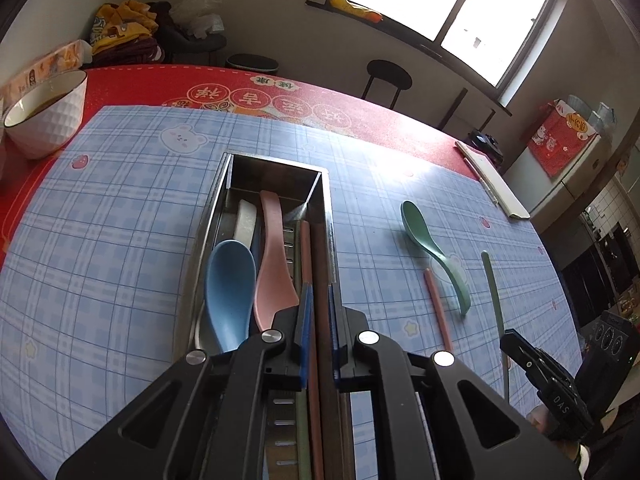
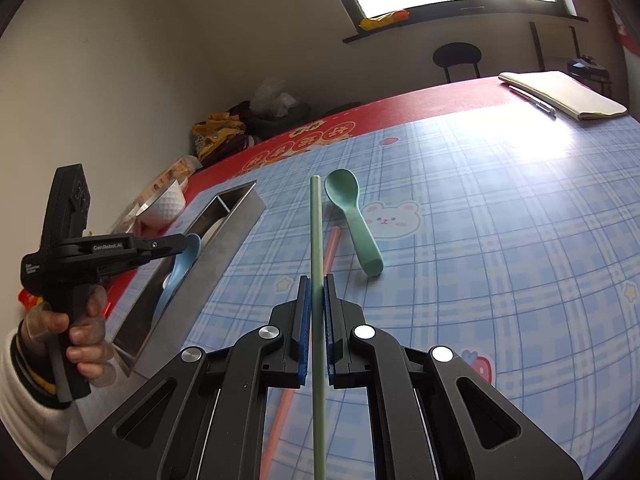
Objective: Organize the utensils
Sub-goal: 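Lower the pink chopstick into the steel tray and open the left gripper, then carry the green chopstick into the steel tray and open the right gripper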
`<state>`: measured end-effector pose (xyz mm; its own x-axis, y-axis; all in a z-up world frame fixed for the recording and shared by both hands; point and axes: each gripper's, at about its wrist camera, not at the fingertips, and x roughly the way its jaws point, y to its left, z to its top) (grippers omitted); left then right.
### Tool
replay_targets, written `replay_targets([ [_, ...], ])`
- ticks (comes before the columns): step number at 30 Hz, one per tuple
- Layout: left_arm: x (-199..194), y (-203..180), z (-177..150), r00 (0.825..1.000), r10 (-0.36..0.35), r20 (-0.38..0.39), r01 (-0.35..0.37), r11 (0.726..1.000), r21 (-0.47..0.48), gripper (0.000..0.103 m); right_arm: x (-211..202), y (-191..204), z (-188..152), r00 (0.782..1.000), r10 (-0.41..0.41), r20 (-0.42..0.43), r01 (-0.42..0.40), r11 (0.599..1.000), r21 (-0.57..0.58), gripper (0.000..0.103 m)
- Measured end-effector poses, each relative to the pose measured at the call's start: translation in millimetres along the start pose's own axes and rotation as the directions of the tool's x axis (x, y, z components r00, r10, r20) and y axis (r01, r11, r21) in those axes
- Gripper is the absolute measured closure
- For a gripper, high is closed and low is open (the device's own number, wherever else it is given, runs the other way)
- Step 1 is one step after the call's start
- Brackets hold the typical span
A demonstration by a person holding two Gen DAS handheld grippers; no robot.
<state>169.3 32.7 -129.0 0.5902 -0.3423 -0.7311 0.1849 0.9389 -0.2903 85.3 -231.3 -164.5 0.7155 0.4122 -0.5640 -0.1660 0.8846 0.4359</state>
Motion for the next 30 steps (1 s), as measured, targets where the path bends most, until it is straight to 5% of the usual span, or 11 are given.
replay_targets([
  [5, -24, -4, -18, 0.994, 0.050, 0.101, -0.065, 0.986, 0.154, 0.063, 1, 3, 0, 1.000, -0.022, -0.004, 0.022, 1.000, -0.006, 0.097],
  [14, -60, 14, -58, 0.961, 0.009, 0.277, -0.096, 0.948, 0.303, 0.015, 11, 2, 5, 0.993, -0.105, -0.052, 0.106, 0.994, 0.025, 0.097],
  [21, -66, 32, -62, 0.943, -0.013, 0.332, -0.088, 0.954, 0.288, 0.006, 14, 9, 11, 0.984, -0.160, -0.078, 0.165, 0.985, 0.058, 0.097],
  [30, -69, 48, -65, 0.933, -0.041, 0.357, -0.043, 0.974, 0.224, 0.006, 39, 60, 33, 0.993, -0.060, -0.100, 0.073, 0.989, 0.131, 0.097],
])
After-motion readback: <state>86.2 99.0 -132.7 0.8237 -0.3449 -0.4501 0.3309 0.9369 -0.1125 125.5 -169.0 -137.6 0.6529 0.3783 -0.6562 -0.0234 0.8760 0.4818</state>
